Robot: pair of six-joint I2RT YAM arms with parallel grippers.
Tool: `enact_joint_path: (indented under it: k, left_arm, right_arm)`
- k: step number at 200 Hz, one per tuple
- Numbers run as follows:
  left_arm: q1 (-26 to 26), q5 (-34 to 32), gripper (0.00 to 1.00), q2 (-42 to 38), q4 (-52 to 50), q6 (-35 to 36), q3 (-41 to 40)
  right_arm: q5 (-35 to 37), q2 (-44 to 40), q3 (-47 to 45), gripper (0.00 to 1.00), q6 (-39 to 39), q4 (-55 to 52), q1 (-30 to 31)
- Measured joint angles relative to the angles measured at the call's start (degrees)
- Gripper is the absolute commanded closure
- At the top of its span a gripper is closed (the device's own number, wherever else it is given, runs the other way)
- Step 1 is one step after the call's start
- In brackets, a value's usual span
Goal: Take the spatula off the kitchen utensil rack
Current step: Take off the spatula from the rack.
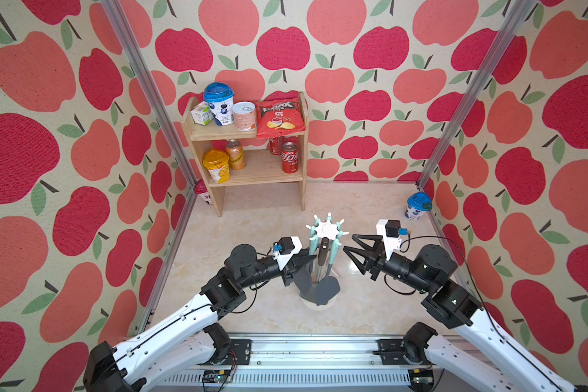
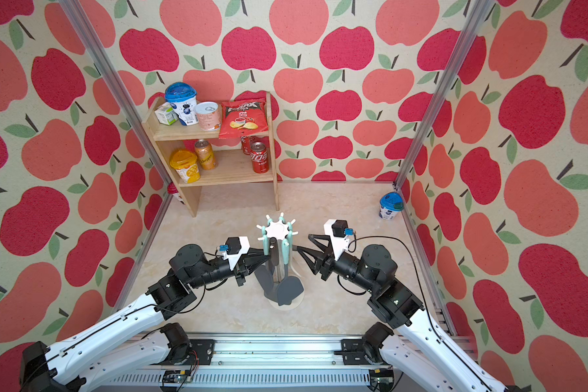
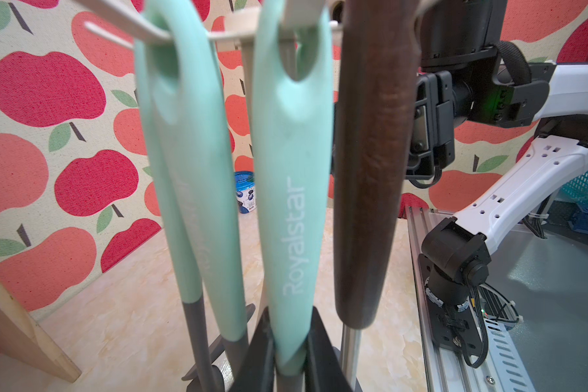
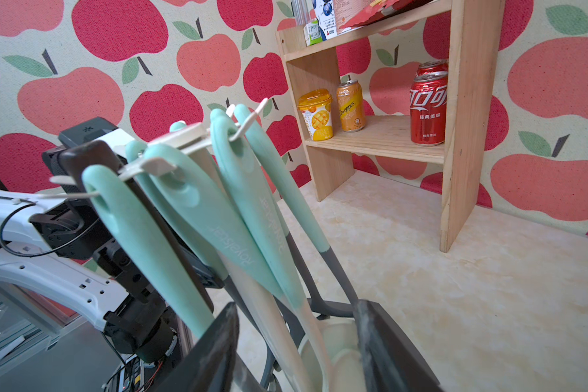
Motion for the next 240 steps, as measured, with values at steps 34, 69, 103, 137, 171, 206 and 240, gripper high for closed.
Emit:
enact_joint_path:
  k: [34,69,103,137,171,206,240]
  left_arm:
    - [0.0,-0.2,1.0,-0.02,-0.74,0.42,0.28]
    - [0.0,-0.48,1.0,0.0,-2.73,1.07,1.29]
    - [0.0,-1.25,1.0,0.02,-5.11,2.27,2.49]
    - [0.0,-1.29,1.0,0.85,-5.55,2.4,3.19]
    - [0.0,-1.29,1.0,1.11,-5.38,2.4,3.23]
    - [0.0,-1.29,1.0,1.14,-5.4,2.43,3.32]
    - [0.0,-1.27,1.0,1.51,-5.49,2.4,3.58]
  right_arm:
    - [-0.02,1.79,0.0,0.53,-2.32,0.0,0.0]
    - [-0.02,5.22,0.0,0.54,-6.47,0.0,0.0]
    - [-0.63,7.8,0.0,0.57,-9.66,0.0,0.0]
    - [-2.67,8.81,0.07,0.6,-11.08,-0.02,-0.07]
    - [-5.22,9.86,0.68,0.63,-11.74,-0.02,-0.46]
    - [-6.91,10.58,0.79,0.63,-12.2,-0.02,-1.36]
    - [-7.76,11.76,0.9,0.65,-12.41,0.09,-1.62]
